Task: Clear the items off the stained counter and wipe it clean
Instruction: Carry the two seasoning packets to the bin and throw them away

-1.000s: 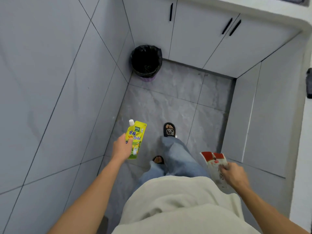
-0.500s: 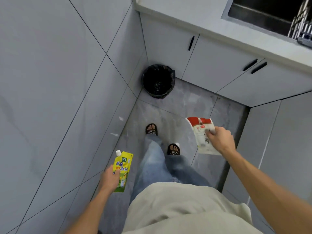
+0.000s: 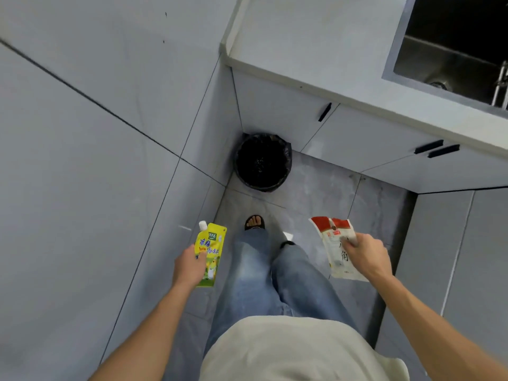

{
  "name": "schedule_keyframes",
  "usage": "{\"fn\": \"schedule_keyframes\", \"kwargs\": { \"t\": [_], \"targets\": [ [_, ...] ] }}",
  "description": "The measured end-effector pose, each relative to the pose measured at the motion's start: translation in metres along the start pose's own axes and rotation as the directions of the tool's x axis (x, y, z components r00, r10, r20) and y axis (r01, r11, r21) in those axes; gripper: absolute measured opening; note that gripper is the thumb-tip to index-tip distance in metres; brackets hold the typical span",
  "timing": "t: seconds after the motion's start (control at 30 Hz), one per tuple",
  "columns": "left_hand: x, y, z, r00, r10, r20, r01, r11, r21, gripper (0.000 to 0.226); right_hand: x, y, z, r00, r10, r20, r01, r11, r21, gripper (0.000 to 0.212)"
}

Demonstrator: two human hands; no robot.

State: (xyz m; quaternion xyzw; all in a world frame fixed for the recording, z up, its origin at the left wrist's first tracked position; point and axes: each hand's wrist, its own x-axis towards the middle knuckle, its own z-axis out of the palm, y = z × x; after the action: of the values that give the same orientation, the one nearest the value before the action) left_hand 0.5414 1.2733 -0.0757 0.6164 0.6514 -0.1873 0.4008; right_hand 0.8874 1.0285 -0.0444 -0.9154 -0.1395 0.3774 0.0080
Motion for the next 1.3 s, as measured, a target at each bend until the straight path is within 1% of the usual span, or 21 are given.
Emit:
{"fn": "schedule_keyframes", "kwargs": {
  "t": [0.13,0.23,0.33,0.4,0.43,0.5,0.57,0.63,0.67,0.77,0.87,0.93,1.0,1.03,1.1,1.13,1.17,1.23,1.3],
  "targets": [
    [0.055,0.067,-0.011,0.999,0.043,0.010,-0.043,0.999,-0.022,0.010,0.027,-0.017,0.000,0.999,0.048,0.011,-0.048,0.998,0.039,0.031],
    [0.101,0.111,-0.003,0.998,0.048,0.028,-0.044,0.992,-0.117,0.011,0.070,-0.042,0.008,0.997,0.076,0.016,-0.077,0.992,0.104,0.024],
    [0.155,0.150,0.021,0.998,0.024,0.054,-0.011,0.972,-0.233,0.014,0.131,-0.080,0.027,0.995,0.068,0.069,-0.083,0.968,0.238,0.018],
    [0.193,0.169,0.045,0.997,0.023,0.071,0.000,0.954,-0.299,0.018,0.172,-0.107,0.043,0.994,0.030,0.104,-0.063,0.940,0.334,0.010],
    [0.212,0.177,0.057,0.997,0.028,0.071,-0.004,0.950,-0.312,0.023,0.193,-0.120,0.052,0.994,0.009,0.107,-0.048,0.928,0.371,0.010],
    [0.250,0.189,0.082,0.998,0.020,0.063,0.003,0.938,-0.347,0.026,0.238,-0.143,0.073,0.995,-0.043,0.088,0.004,0.915,0.403,0.013],
    [0.291,0.196,0.106,0.998,0.019,0.065,0.007,0.929,-0.370,0.023,0.281,-0.164,0.096,0.994,-0.094,0.059,0.063,0.917,0.393,0.014],
    [0.331,0.198,0.131,0.996,0.002,0.087,0.034,0.912,-0.409,0.021,0.322,-0.180,0.123,0.992,-0.119,0.049,0.088,0.907,0.412,0.015],
    [0.349,0.199,0.142,0.995,-0.008,0.096,0.050,0.897,-0.439,0.021,0.341,-0.187,0.135,0.991,-0.127,0.038,0.098,0.898,0.430,0.019],
    [0.397,0.198,0.175,0.995,-0.028,0.101,0.075,0.862,-0.501,0.023,0.393,-0.206,0.172,0.992,-0.124,0.036,0.094,0.884,0.459,0.031],
    [0.435,0.196,0.204,0.996,-0.022,0.083,0.062,0.847,-0.528,0.021,0.435,-0.217,0.209,0.992,-0.104,0.076,0.056,0.883,0.465,0.034],
    [0.453,0.195,0.221,0.998,-0.018,0.068,0.051,0.846,-0.531,0.022,0.456,-0.221,0.228,0.989,-0.101,0.113,0.039,0.889,0.457,0.034],
    [0.468,0.194,0.236,0.995,0.000,0.097,0.052,0.843,-0.535,0.016,0.470,-0.221,0.242,0.980,-0.107,0.170,0.022,0.898,0.439,0.039],
    [0.474,0.193,0.242,0.992,0.011,0.125,0.057,0.846,-0.530,0.021,0.474,-0.219,0.247,0.973,-0.116,0.198,0.021,0.904,0.427,0.044],
    [0.478,0.190,0.246,0.984,-0.003,0.178,0.099,0.842,-0.530,0.043,0.474,-0.212,0.250,0.970,-0.132,0.205,0.039,0.913,0.405,0.054],
    [0.475,0.187,0.246,0.982,-0.015,0.190,0.118,0.829,-0.546,0.048,0.470,-0.207,0.249,0.973,-0.138,0.186,0.054,0.916,0.397,0.058],
    [0.468,0.184,0.243,0.981,-0.022,0.194,0.130,0.813,-0.567,0.049,0.464,-0.202,0.246,0.975,-0.145,0.167,0.070,0.918,0.390,0.058],
    [0.444,0.176,0.231,0.981,-0.036,0.190,0.144,0.793,-0.592,0.042,0.443,-0.187,0.234,0.974,-0.168,0.151,0.098,0.917,0.386,0.052],
    [0.414,0.168,0.217,0.978,-0.066,0.200,0.176,0.776,-0.605,0.032,0.414,-0.167,0.218,0.971,-0.185,0.151,0.113,0.912,0.393,0.040]
  ]
}}
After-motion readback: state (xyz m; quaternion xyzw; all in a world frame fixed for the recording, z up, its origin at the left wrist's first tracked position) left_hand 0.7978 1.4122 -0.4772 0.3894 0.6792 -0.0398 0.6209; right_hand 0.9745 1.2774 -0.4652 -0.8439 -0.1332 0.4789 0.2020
